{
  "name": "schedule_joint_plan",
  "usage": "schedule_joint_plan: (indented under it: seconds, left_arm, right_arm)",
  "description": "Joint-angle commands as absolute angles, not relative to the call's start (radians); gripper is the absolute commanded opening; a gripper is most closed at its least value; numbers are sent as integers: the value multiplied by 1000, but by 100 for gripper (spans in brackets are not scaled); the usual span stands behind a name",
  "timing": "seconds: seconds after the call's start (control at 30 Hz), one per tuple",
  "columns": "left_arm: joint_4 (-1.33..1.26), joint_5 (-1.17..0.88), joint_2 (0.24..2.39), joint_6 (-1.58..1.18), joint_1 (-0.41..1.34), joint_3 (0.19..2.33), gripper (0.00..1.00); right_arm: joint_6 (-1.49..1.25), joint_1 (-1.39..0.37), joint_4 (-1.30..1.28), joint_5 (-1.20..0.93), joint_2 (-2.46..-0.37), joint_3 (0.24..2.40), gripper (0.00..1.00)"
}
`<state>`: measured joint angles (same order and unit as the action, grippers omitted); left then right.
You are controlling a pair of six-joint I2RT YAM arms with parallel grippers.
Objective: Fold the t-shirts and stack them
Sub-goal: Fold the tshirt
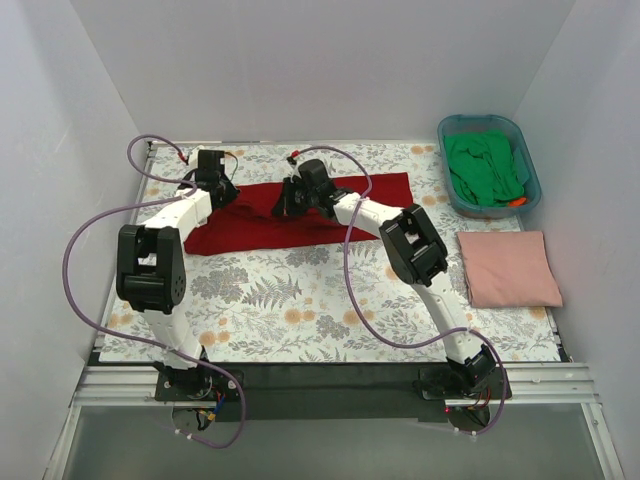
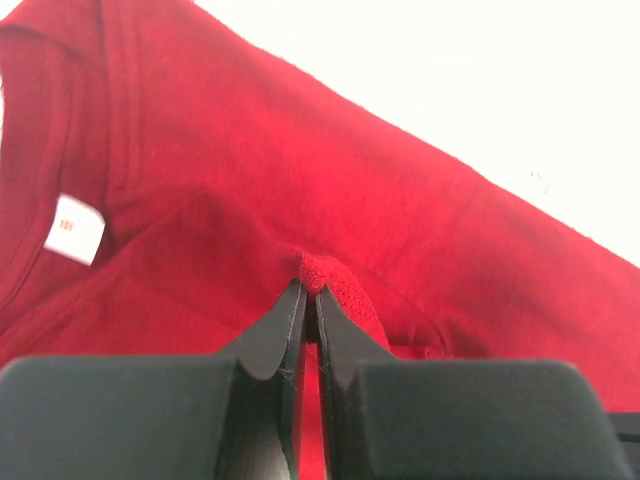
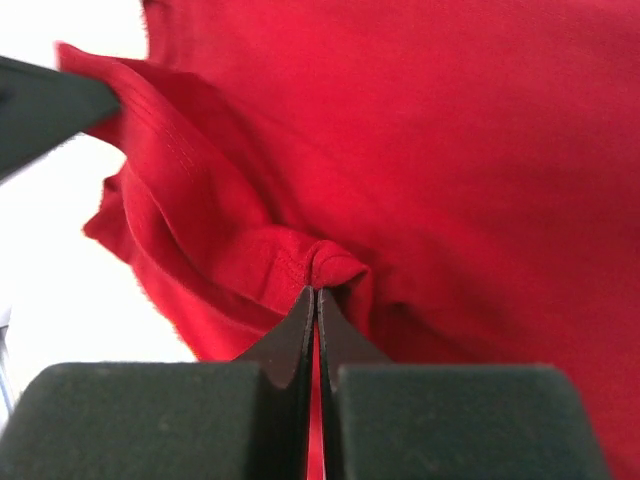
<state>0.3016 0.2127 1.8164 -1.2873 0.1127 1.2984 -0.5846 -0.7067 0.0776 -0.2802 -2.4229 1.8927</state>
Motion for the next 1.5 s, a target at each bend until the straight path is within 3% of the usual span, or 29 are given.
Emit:
schedule_joint_plan:
  seconds: [0.0,0.73,1.47]
  left_arm:
    - [213,216,1848,-1275,100,1341,0]
    - [64,83,1956,-1335,29,1318,0]
    - [322,60,1976,-1321,28,1433,0]
  right_arm:
    - [-575,-680,133,-314,-2436,1944,1]
    - [-660,-581,256,-451,-2543,2003,5]
    - [-644,-580,258,-469,-2436,1907,5]
